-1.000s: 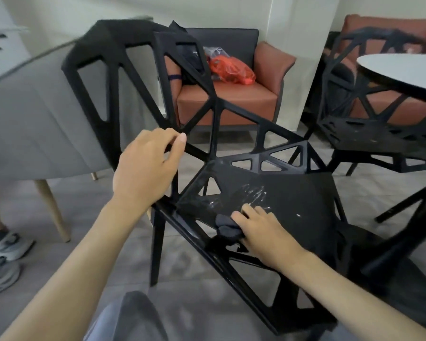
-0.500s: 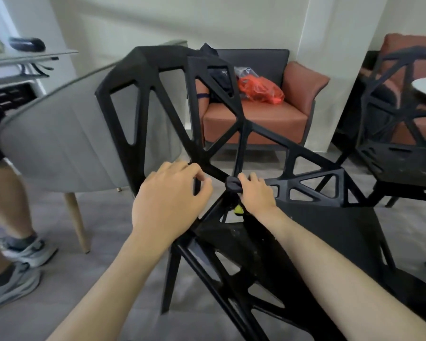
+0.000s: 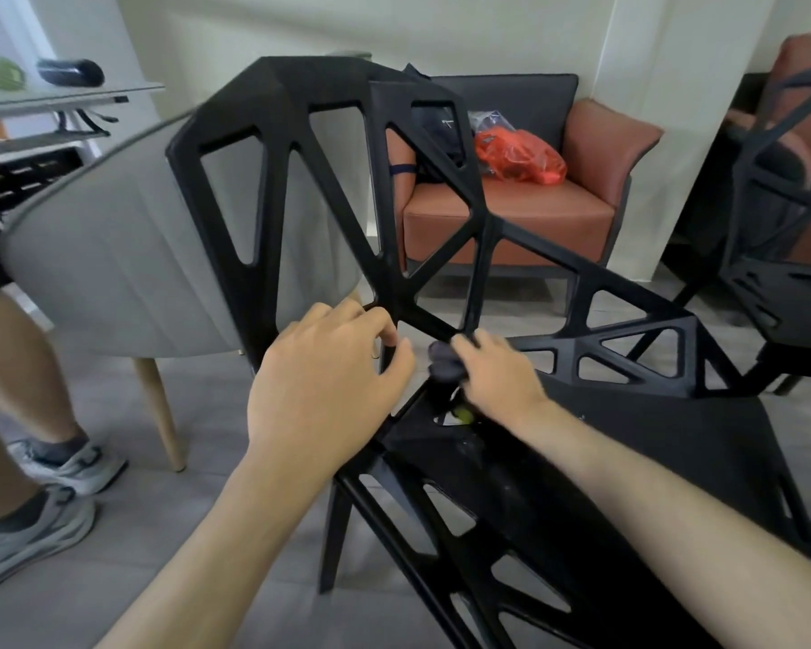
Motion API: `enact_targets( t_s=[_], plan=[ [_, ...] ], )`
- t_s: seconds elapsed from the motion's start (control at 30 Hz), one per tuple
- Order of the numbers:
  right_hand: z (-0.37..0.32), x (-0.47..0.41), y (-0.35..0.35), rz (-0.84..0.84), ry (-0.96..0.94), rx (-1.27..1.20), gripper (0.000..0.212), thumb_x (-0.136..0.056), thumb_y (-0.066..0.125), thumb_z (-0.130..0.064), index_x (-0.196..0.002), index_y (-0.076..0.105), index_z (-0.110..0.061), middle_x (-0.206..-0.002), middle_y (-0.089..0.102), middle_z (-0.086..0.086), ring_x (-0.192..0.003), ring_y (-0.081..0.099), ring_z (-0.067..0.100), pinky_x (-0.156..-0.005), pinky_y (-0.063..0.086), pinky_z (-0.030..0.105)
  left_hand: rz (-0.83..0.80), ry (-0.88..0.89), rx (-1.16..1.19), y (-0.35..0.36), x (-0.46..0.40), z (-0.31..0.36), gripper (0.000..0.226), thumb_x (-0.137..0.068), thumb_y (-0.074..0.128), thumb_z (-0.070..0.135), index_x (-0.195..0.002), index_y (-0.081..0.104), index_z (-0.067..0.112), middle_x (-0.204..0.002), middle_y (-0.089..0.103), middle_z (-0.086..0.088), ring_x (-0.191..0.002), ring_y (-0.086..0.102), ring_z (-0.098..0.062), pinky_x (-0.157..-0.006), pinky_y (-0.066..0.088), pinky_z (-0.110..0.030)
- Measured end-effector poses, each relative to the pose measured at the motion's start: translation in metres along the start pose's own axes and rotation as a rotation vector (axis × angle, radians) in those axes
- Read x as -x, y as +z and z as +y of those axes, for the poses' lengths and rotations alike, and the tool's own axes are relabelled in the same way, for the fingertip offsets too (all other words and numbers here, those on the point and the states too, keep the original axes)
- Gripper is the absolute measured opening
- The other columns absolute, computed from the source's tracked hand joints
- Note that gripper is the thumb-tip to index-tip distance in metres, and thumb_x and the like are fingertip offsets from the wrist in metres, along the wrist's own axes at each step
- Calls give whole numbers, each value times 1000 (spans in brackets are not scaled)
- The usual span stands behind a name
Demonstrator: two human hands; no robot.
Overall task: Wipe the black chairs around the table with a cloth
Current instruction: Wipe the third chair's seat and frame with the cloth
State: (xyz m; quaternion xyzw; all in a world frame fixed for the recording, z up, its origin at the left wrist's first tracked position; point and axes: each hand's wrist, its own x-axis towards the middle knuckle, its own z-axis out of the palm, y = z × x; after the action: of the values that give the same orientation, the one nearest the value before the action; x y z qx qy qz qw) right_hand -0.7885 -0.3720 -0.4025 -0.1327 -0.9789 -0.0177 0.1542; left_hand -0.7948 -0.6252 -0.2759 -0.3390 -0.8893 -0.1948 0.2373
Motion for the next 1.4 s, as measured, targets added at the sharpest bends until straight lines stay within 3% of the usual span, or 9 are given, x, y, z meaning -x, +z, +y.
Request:
enact_targets(
  t_s=[0.13, 0.23, 0.37, 0.5, 0.63, 0.87, 1.1, 1.2, 1.4],
  plan=[
    [36, -32, 4, -14, 195, 138, 49, -95, 67, -26, -137, 41, -23, -127, 46, 12, -113, 52, 38, -75, 51, 45, 9, -13, 13, 0, -1, 0, 25, -99, 49, 51, -93, 69, 36, -91, 64, 17, -88, 56, -7, -68, 38, -25],
    [24, -22, 6, 7, 243, 17, 36, -97, 63, -25, -129, 45, -22, -119, 49, 13, -105, 56, 40, -69, 46, 43, 15, -19, 26, -1, -2, -1, 25, -100, 49, 50, -93, 69, 36, -90, 64, 16, -88, 57, -7, -67, 39, -25],
    [-16, 24, -9, -145, 94, -272, 34, -100, 58, -34, -131, 48, -27, -121, 58, 6, -109, 62, 39, -87, 52, 47, 22, -17, 37, -1, 0, 0, 26, -99, 48, 50, -93, 69, 35, -90, 65, 15, -89, 58, -9, -68, 40, -26],
    [-47, 91, -37, -245, -156, -386, 30, -94, 60, -28, -122, 47, -28, -112, 50, -5, -103, 59, 33, -81, 50, 46, 26, -5, 39, -2, 1, 0, 24, -99, 50, 49, -95, 69, 34, -92, 66, 14, -91, 59, -10, -69, 42, -27],
    [-25, 90, -35, -152, -155, -193, 45, -86, 62, -23, -129, 49, -30, -116, 48, -5, -111, 55, 24, -82, 52, 42, 33, 14, 25, -1, 2, 0, 25, -100, 51, 47, -93, 70, 32, -91, 67, 13, -89, 59, -13, -67, 41, -28],
    [32, 40, -12, -29, 174, 96, 50, -90, 71, -20, -135, 50, -22, -125, 51, 10, -112, 53, 39, -81, 53, 49, 47, -2, 51, 1, 0, -1, 25, -100, 51, 47, -91, 68, 32, -91, 66, 13, -90, 59, -12, -67, 40, -29],
    [-19, 99, -26, -126, -104, -158, 36, -85, 64, -26, -116, 48, -19, -111, 48, -1, -101, 51, 27, -77, 52, 47, 64, -9, 78, 1, 1, -1, 25, -100, 52, 46, -90, 69, 32, -89, 65, 15, -87, 58, -10, -64, 40, -30],
    [-11, 106, -24, -87, -150, -87, 39, -78, 66, -19, -112, 48, -19, -108, 51, 1, -100, 52, 30, -74, 51, 47, 71, 7, 67, 1, 3, -1, 25, -100, 52, 46, -91, 69, 31, -88, 65, 13, -86, 58, -11, -63, 39, -29],
    [70, 45, -13, -10, 278, 174, 48, -89, 71, -21, -131, 48, -18, -127, 52, 12, -116, 51, 40, -84, 51, 52, 24, 98, 22, 0, 0, -3, 25, -101, 48, 47, -95, 69, 33, -91, 65, 11, -86, 58, -15, -65, 39, -32]
  ],
)
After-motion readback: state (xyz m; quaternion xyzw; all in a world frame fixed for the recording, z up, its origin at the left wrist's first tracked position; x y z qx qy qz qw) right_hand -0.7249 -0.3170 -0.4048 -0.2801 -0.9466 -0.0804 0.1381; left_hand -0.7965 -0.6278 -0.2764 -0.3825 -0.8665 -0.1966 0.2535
